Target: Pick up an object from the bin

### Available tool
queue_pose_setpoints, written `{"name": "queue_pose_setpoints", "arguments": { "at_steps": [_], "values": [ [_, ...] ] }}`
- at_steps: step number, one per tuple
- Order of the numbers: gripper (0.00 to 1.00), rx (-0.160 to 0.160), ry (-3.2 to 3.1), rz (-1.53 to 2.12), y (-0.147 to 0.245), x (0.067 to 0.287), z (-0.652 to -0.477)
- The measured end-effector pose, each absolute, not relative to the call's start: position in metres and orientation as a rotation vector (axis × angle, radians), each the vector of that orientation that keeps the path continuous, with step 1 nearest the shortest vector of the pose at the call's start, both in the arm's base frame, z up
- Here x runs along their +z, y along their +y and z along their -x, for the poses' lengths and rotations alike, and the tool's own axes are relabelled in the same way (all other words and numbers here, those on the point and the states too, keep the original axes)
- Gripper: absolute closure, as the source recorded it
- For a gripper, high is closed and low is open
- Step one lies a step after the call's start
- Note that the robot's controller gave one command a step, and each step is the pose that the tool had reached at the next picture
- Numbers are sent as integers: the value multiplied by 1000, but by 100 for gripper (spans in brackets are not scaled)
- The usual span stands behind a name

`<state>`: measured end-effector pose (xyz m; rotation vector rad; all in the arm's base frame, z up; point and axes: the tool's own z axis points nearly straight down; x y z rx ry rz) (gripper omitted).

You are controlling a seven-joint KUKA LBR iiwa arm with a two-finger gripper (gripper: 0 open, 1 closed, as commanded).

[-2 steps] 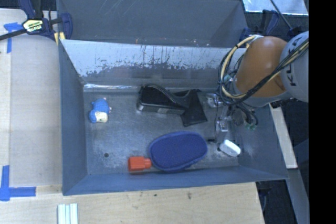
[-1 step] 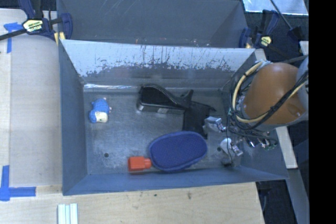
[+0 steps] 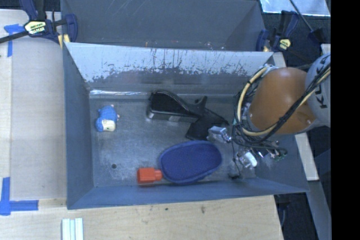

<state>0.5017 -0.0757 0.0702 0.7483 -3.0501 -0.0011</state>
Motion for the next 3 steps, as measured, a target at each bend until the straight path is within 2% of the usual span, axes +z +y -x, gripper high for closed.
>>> {"name": "queue_pose_setpoints", "arguments": {
  "at_steps": [1, 2, 3],
  "values": [
    [0, 0, -3035, -850, -13, 71, -491],
    [0, 1, -3103, -520, -6, 70, -494],
    [0, 0, -3092, -583, 20, 70, -508]
  ]
}}
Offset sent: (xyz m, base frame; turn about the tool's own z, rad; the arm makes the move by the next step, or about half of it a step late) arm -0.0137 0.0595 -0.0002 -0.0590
